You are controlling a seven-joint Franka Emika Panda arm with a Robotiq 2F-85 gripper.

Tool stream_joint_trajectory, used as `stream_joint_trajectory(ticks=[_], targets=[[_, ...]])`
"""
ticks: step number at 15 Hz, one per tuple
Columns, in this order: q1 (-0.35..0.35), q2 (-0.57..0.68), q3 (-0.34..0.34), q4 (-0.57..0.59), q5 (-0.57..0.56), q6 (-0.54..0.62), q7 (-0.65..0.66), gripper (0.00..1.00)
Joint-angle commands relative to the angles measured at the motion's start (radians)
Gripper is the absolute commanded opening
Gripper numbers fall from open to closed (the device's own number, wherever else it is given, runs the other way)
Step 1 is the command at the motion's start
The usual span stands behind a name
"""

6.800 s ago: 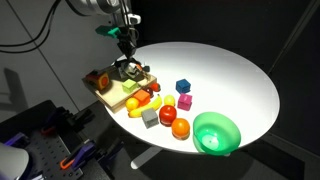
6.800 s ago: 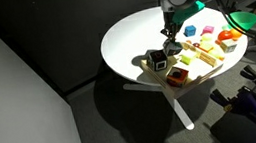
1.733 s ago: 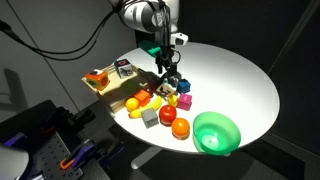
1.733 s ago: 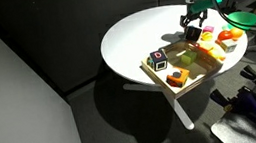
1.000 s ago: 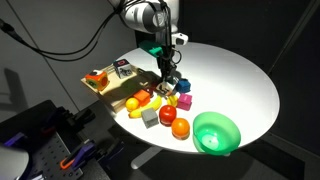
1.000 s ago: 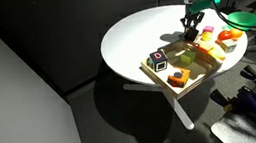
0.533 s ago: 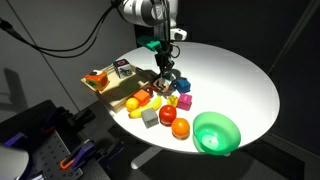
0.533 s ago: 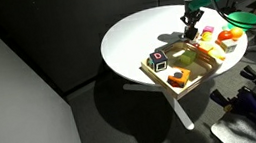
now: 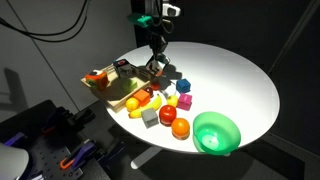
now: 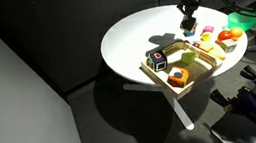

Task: Move the plush block forward

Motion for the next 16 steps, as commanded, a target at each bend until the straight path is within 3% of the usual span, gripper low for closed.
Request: stream_joint_trajectory(ticks=[1,11,16], targets=[[0.020,-0.107,0.030,-0.084,-0.018,0.002,-0.016,0.04],[0.083,-0.216,0.108,-0.259,-0.042,0.024,-0.032,0.04],[0.123,-0.243,0.122,-0.343,-0.093,0.086,0.048,0.04]])
